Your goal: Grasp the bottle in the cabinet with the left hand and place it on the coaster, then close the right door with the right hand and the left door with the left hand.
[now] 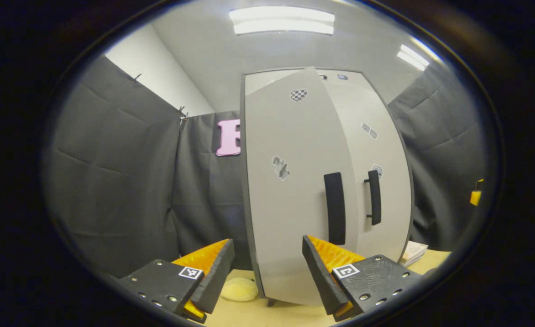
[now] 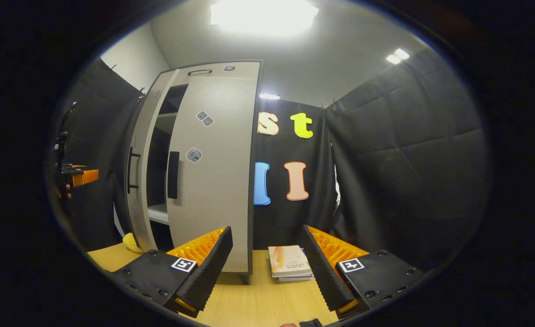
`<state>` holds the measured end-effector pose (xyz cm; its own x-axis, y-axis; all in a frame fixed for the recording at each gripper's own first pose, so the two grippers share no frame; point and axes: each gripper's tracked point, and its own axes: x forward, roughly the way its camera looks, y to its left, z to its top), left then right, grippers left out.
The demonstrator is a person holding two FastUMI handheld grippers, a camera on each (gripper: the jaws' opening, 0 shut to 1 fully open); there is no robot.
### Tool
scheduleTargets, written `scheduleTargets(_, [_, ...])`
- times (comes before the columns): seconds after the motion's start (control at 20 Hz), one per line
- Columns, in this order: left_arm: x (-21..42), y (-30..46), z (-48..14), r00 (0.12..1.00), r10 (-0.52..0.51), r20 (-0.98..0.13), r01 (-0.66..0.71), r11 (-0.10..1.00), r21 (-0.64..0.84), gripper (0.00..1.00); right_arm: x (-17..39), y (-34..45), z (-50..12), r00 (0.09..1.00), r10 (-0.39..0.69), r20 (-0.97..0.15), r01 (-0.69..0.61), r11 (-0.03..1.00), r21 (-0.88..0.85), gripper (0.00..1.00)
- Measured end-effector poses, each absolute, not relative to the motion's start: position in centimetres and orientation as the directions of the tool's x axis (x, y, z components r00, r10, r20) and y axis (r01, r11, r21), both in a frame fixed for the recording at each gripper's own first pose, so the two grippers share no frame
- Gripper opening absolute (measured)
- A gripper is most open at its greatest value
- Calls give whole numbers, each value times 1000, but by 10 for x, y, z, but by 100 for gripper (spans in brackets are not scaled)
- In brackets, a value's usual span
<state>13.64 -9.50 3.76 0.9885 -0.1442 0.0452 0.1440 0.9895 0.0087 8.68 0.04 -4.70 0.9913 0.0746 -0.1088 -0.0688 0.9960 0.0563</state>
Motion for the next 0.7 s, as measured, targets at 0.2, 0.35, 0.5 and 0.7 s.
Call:
scheduleTargets(0.2, [113,-72,31,992,-126,25,126,992,5,88,89,14,-40,990,100,-96,-93,993,79,97])
scheduleTargets(0.35, [97,-57,24,994,-105,11,104,994,32,87,88,24,-35,989,116,-87,-110,991,71,98])
scheduleTargets(0.5, [76,-48,16,996,-88,1,87,995,55,89,82,35,-36,987,135,-86,-129,989,73,96])
scheduleTargets(0.7, [49,-40,2,997,-66,-28,67,996,61,88,70,49,-37,985,154,-82,-146,985,97,98])
